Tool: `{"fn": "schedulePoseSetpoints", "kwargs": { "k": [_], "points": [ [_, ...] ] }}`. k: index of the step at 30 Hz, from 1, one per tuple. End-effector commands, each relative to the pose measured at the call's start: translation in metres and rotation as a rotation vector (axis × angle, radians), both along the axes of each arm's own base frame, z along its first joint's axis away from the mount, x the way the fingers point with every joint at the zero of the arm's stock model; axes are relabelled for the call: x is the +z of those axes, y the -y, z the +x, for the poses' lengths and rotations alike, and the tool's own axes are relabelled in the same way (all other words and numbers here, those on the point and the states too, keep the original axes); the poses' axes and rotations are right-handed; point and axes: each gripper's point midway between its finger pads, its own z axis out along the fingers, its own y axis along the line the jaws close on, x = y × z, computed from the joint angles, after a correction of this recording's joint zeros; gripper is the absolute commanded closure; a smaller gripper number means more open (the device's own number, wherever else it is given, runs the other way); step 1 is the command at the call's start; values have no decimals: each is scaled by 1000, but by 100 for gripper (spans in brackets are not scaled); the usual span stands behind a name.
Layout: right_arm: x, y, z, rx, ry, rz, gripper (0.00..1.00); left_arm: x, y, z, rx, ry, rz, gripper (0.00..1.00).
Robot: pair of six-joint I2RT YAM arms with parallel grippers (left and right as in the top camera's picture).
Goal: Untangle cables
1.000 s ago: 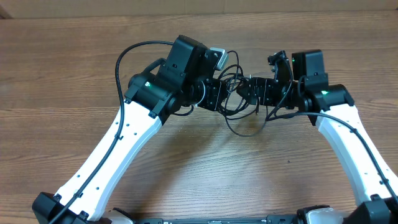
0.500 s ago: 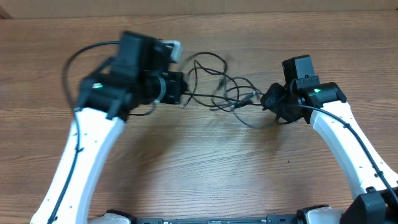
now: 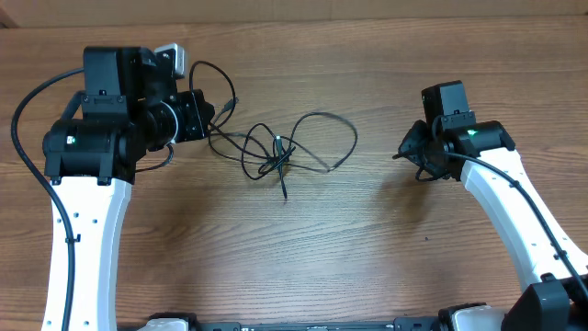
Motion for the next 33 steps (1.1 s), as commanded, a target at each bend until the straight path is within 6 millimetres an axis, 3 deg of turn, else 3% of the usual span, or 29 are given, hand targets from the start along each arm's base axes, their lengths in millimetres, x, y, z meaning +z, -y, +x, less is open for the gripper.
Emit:
{"fn": "schedulePoseSetpoints", "kwargs": {
  "k": [1,4,7,18,26,33],
  "points": [
    [4,-33,4,205,28,115,45,25,20,-6,-118,84,-65,96],
    [30,-99,-3,627,147,359,31,42,41,-8,-230,146,-153,96],
    [50,-136,-22,832,207,518,17,61,57,-9,-315,218,-221,96],
    [68,-195,-37,1037,309,545,13,127,89,-20,-522,386,-466,96],
    [98,-234,-30,1171,520,532,0,129,90,-22,-525,373,-485,96],
    [136,-247,-5,1201,768,482,0,132,109,-34,-594,362,-514,96]
  ]
}}
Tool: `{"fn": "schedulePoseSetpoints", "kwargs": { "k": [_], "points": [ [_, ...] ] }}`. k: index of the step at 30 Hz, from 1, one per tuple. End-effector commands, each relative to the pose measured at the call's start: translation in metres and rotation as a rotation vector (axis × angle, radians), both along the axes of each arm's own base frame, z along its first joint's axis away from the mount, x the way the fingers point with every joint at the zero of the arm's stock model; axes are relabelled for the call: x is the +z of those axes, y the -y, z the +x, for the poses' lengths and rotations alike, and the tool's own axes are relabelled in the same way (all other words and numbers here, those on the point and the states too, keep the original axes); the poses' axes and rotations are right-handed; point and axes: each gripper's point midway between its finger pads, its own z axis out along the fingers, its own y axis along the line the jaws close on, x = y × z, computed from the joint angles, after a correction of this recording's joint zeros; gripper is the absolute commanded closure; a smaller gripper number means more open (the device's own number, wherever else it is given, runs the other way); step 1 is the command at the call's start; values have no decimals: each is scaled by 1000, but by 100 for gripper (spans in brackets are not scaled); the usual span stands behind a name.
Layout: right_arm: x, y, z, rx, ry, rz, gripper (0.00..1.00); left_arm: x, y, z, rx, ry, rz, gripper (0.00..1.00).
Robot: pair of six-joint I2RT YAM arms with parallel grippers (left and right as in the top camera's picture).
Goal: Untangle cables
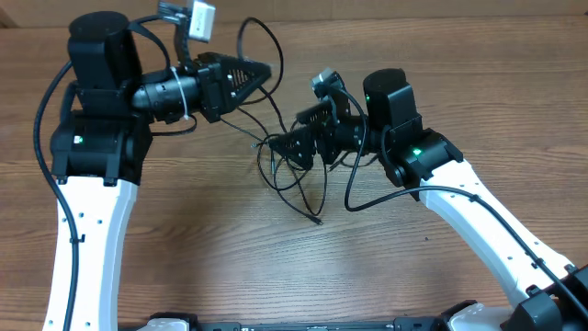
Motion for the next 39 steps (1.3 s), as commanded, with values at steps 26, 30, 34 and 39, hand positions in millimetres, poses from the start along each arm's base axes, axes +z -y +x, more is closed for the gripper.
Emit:
{"fn": "schedulePoseSetpoints", "kwargs": {
  "k": [26,30,34,39],
  "points": [
    [69,4,52,-228,232,180,77,74,36,-61,-350,211,-158,96],
    [50,2,41,-184,138,144,89,79,27,-42,-247,263,-150,96],
    [28,4,36,-184,49,90,96,79,13,-20,-125,271,-136,96],
    [14,6,31,-185,-10,53,96,71,4,-7,-55,252,-115,93]
  ]
}}
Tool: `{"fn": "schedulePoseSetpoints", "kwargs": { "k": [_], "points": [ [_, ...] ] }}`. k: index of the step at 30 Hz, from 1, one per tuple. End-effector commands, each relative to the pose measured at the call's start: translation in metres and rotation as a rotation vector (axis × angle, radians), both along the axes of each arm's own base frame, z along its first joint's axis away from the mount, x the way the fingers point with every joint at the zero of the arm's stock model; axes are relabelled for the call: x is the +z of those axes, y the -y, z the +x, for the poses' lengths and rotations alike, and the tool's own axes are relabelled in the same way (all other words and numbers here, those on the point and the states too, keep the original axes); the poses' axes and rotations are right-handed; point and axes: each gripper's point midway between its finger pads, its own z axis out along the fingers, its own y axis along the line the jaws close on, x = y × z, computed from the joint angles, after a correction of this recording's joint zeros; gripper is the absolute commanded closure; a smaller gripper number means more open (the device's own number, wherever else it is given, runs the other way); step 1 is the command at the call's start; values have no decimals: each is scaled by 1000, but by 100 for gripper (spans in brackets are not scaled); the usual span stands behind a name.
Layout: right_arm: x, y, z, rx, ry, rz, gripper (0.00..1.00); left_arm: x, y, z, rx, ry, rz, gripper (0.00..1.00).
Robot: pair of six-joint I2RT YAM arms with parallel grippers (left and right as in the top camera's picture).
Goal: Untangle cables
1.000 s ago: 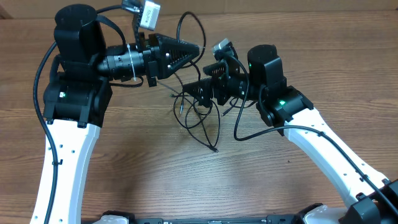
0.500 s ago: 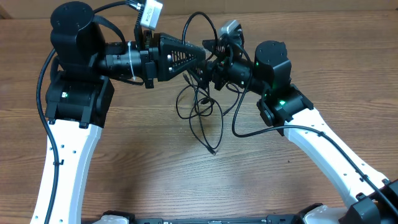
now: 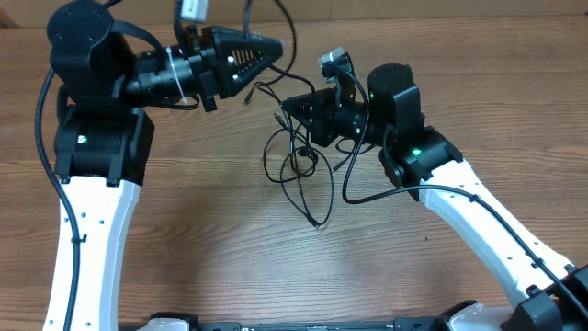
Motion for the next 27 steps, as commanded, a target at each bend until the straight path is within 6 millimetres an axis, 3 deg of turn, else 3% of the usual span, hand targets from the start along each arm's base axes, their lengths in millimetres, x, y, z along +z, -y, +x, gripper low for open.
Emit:
{"fn": "schedulePoseSetpoints", "kwargs": {
  "k": [1,10,17,22,25,27],
  "points": [
    [-4,1,0,-6,-26,-3,96,6,-6,3,72,27,11,93],
    [-3,0,-2,3,-25,2,96,-2,-6,4,72,6,30,93],
    [-15,3,-4,-8,-61,-33,96,-16,-8,6,94,-15,68,96],
    [-13,4,-1,-19,-55,-36,96,-11,-5,5,88,21,65,96],
    [-16,5,-3,-20,-70,-44,67,-10,-5,5,85,37,68,96],
    [-26,9,-4,-37,-110,-73,57,-17,-6,6,95,34,88,96]
  ]
}}
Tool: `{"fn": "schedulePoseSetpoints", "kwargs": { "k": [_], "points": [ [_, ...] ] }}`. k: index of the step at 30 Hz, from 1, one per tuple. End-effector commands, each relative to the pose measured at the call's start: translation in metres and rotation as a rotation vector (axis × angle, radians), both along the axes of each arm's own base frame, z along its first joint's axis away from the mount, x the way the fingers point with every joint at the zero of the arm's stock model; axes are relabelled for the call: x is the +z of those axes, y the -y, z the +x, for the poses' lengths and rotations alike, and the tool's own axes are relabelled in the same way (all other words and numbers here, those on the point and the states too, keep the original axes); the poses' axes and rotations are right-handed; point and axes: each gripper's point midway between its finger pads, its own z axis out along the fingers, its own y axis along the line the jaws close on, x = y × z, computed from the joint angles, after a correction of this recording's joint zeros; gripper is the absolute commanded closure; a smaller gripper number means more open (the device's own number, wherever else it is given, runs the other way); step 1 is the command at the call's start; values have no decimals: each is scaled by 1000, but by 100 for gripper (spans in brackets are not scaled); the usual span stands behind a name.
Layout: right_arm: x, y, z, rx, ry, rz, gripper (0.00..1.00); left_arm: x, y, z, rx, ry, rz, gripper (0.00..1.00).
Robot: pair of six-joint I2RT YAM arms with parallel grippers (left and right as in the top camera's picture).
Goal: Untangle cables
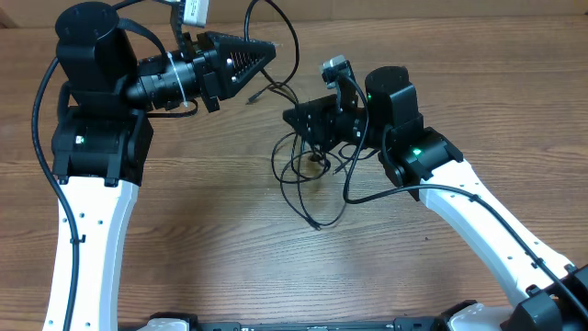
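In the overhead view, thin black cables (310, 164) hang in a loose tangle over the middle of the table, with one end trailing down to the wood. My left gripper (269, 46) points right, raised above the table, and looks shut on a black cable that loops up past its tip. From the right, my right gripper (292, 118) points left and is shut on the top of the tangle. A loose cable end (251, 95) hangs between the two grippers.
The wooden table (184, 257) lies under everything. The left arm's own black lead (41, 119) curves down its left side. The right arm (478, 211) slants across the right half of the table.
The right gripper has dropped slightly and shifted a little right, with the tangle following. The left gripper stays raised on its cable and has barely moved.
The cables first lay tangled flat on the table, with the left gripper at their left end and the right gripper off to the right. Then both grippers were raised and close together on the cables. The tangle now hangs between them.
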Motion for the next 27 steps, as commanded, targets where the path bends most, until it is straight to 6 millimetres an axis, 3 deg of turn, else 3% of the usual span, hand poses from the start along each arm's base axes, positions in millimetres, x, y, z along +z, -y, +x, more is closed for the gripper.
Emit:
{"fn": "schedulePoseSetpoints", "kwargs": {
  "k": [1,4,7,9,12,14,18,23,27],
  "points": [
    [-13,8,2,-44,-36,-53,49,2,-1,-3,27,56,42,96],
    [-49,34,2,-168,-139,-203,27,-29,-15,12,158,-4,151,96],
    [-86,76,-3,-318,-233,-407,15,-72,-48,31,380,-108,328,96],
    [-102,100,-10,-385,-279,-519,10,-98,-84,43,588,-188,463,96],
    [-115,122,-21,-425,-333,-617,4,-121,-144,46,902,-280,640,96],
    [-119,128,-26,-430,-359,-643,4,-124,-177,44,1083,-311,714,96],
    [-121,132,-29,-432,-378,-653,5,-118,-211,40,1269,-295,794,96],
    [-121,129,-30,-421,-382,-639,4,-105,-224,44,1360,-252,796,95],
    [-114,104,-33,-324,-391,-535,0,-106,-222,44,1358,-264,767,94]
  ]
}}
